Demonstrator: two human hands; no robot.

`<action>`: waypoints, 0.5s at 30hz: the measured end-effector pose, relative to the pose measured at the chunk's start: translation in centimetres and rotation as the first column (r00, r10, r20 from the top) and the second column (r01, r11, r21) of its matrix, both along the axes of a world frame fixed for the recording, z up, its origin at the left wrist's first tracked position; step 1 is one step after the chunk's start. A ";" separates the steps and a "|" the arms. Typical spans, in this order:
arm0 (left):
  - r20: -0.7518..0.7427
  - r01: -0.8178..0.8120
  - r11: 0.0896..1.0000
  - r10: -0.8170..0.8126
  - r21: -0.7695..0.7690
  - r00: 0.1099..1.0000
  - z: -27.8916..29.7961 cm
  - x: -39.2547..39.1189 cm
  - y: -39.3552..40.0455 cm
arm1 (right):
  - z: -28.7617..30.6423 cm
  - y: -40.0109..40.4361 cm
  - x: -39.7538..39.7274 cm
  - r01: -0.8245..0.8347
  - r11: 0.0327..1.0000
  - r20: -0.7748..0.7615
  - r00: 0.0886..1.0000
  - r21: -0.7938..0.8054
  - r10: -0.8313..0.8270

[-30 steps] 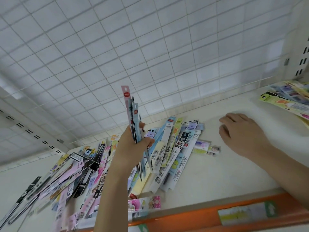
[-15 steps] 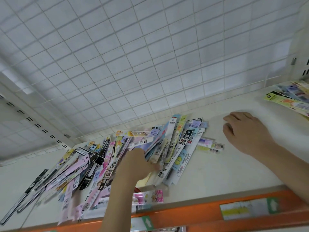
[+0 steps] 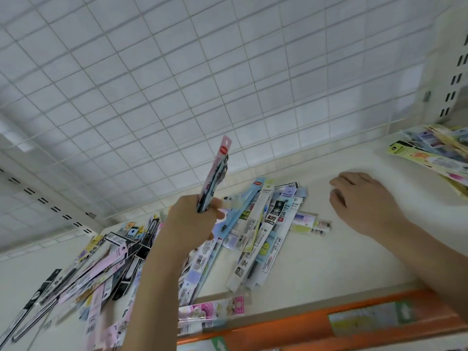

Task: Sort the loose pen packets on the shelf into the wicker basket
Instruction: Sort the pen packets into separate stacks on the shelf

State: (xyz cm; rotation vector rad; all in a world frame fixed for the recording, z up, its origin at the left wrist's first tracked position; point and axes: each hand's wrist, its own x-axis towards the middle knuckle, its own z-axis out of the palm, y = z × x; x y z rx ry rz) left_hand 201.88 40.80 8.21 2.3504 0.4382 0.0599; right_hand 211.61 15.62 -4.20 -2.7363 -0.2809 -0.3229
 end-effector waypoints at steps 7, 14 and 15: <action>-0.017 0.082 0.996 -0.082 0.032 0.997 -0.6 1.5 -1.7 | -0.8 -0.1 0.5 0.000 1.000 0.077 0.997 0.005 0.000; -0.098 0.161 0.969 -0.144 0.186 0.985 -3.8 3.0 -2.7 | -0.9 0.0 0.6 0.008 0.999 0.071 0.997 -0.052 -0.004; -0.109 0.175 0.970 -0.158 0.167 0.981 -4.2 3.1 -2.9 | -0.9 -0.1 0.6 0.003 0.998 0.075 0.997 -0.063 0.002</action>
